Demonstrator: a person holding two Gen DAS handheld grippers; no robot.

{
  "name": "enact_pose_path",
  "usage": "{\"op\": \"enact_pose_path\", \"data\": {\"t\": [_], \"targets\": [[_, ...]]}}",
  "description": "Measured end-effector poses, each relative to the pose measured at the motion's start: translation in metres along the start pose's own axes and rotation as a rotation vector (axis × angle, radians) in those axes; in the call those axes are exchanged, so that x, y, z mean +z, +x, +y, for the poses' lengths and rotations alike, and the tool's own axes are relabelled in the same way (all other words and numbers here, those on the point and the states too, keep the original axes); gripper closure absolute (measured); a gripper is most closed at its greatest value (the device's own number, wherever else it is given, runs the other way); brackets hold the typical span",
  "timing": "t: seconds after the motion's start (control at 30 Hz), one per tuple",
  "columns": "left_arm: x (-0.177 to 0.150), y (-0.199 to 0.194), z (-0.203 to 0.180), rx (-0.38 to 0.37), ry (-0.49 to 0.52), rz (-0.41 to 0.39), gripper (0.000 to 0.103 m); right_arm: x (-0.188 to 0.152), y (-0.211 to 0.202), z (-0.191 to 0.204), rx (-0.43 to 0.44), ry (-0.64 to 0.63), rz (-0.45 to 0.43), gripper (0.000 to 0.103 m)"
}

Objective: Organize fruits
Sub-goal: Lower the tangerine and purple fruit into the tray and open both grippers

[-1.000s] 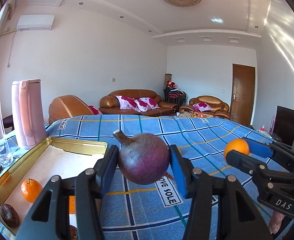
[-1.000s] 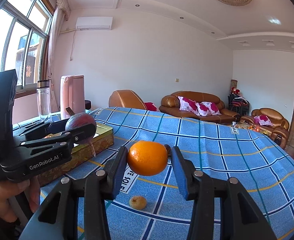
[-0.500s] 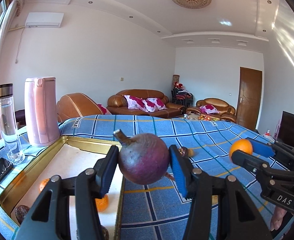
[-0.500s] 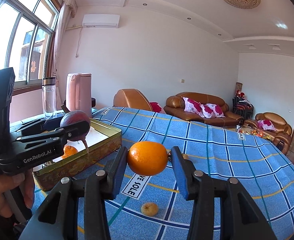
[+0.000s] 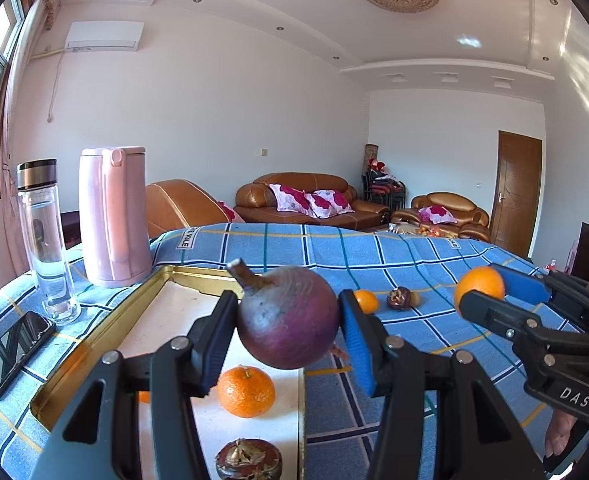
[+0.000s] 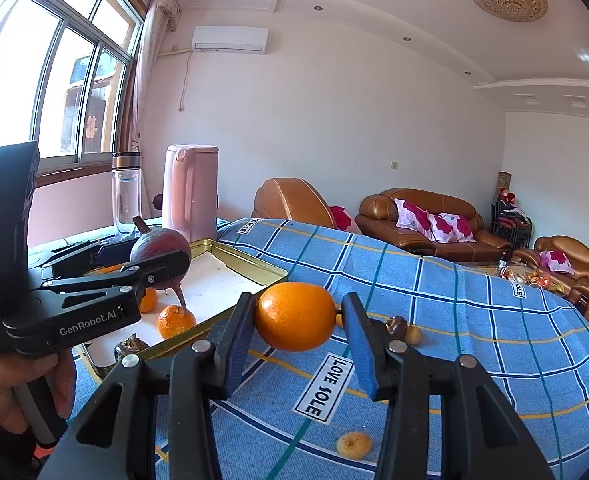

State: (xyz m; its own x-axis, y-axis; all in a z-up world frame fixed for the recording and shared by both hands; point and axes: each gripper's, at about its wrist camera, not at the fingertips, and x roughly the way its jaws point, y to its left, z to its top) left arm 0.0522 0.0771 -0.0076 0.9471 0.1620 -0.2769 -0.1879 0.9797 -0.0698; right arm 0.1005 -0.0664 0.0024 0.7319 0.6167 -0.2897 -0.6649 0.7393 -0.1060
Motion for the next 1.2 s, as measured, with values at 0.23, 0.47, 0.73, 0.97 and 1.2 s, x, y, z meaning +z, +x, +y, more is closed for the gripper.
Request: {"op": "enact_pose_path", "data": {"t": [0.23,0.47,0.73,0.97,1.2], "targets": [[-0.002,-0.002,0.015,0.027,-0.002,0.014,0.05,0.006,0.016,0.02,0.045,-0.02,0.012,0.056],[-0.003,0.0,0.037,0.066,-0.015,0.034,0.05,0.011,0.033,0.041,0.083,-0.041,0.02,0.056],[-0.006,-0.003,0.049,0.098,-0.014,0.052,0.05,0.011,0.045,0.059,0.122,-0.059,0.037,0.056],[-0.01,-0.005,0.059,0.118,-0.013,0.066,0.05,0.014,0.053,0.075,0.147,-0.074,0.044,0.056],[-0.013,-0.005,0.072,0.14,-0.021,0.078,0.05,0.013,0.062,0.089,0.17,-0.089,0.06,0.056]]}}
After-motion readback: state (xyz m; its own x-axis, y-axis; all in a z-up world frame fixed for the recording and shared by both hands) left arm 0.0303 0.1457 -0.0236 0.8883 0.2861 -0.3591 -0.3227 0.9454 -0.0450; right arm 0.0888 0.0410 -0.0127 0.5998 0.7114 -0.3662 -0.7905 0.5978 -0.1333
